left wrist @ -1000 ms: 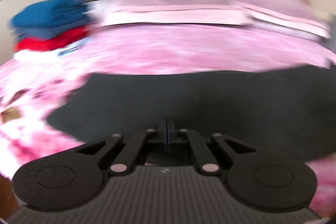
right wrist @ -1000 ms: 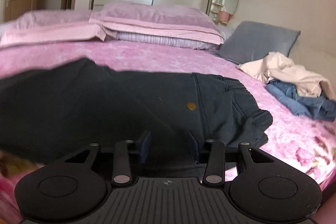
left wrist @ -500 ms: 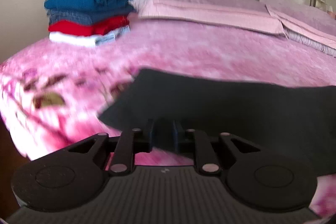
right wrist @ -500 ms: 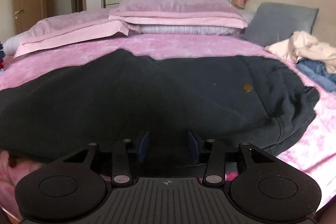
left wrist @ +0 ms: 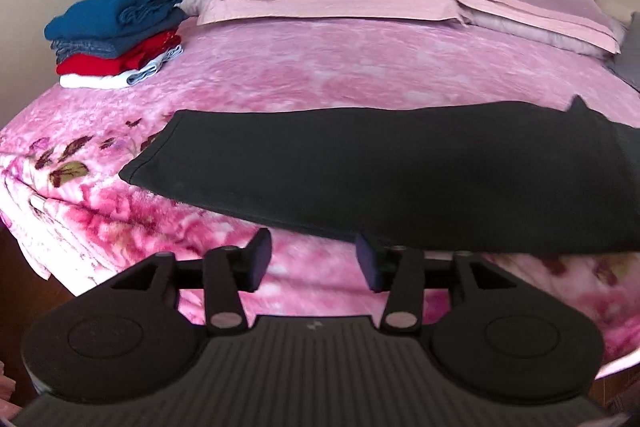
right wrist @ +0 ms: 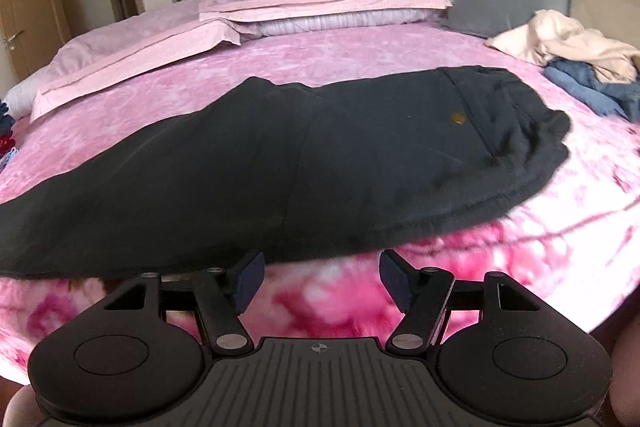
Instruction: Fold clothes
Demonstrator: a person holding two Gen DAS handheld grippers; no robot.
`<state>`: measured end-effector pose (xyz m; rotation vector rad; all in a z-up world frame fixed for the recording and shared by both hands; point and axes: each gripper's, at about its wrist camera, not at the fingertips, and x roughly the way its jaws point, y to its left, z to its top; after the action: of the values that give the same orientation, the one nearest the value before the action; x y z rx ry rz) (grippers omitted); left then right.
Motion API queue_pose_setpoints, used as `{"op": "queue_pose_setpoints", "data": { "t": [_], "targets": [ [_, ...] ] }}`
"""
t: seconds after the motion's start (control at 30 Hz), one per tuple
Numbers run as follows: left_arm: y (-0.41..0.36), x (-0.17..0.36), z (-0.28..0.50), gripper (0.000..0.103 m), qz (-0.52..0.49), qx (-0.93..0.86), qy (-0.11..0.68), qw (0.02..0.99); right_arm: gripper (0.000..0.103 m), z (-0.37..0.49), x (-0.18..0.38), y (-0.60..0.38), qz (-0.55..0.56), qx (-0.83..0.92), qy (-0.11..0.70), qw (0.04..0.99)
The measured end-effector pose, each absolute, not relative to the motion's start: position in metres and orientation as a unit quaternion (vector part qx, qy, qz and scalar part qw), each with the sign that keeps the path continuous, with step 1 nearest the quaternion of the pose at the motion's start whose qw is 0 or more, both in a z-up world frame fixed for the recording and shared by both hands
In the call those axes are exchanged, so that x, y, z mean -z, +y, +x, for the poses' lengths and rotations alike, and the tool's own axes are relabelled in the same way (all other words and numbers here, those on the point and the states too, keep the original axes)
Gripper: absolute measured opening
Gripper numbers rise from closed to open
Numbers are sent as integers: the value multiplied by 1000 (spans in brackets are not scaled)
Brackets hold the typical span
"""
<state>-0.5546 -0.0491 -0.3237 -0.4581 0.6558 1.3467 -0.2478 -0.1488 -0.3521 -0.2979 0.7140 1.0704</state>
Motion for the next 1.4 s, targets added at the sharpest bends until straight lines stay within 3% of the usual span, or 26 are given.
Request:
{"op": "queue_pose_setpoints", "data": {
  "t": [0.27, 0.73, 1.4],
  "targets": [
    [-91, 303, -544, 51, -175, -597, 292, 726, 67, -261, 329, -179, -143, -478, 326, 803],
    [-140, 283, -542, 52, -146, -587, 278, 746, 67, -284, 313, -218, -143, -491, 313, 801],
    [-144, 269, -542, 55, -136, -590, 266, 750, 67, -287, 293, -230, -139, -488, 294, 810]
  ]
}}
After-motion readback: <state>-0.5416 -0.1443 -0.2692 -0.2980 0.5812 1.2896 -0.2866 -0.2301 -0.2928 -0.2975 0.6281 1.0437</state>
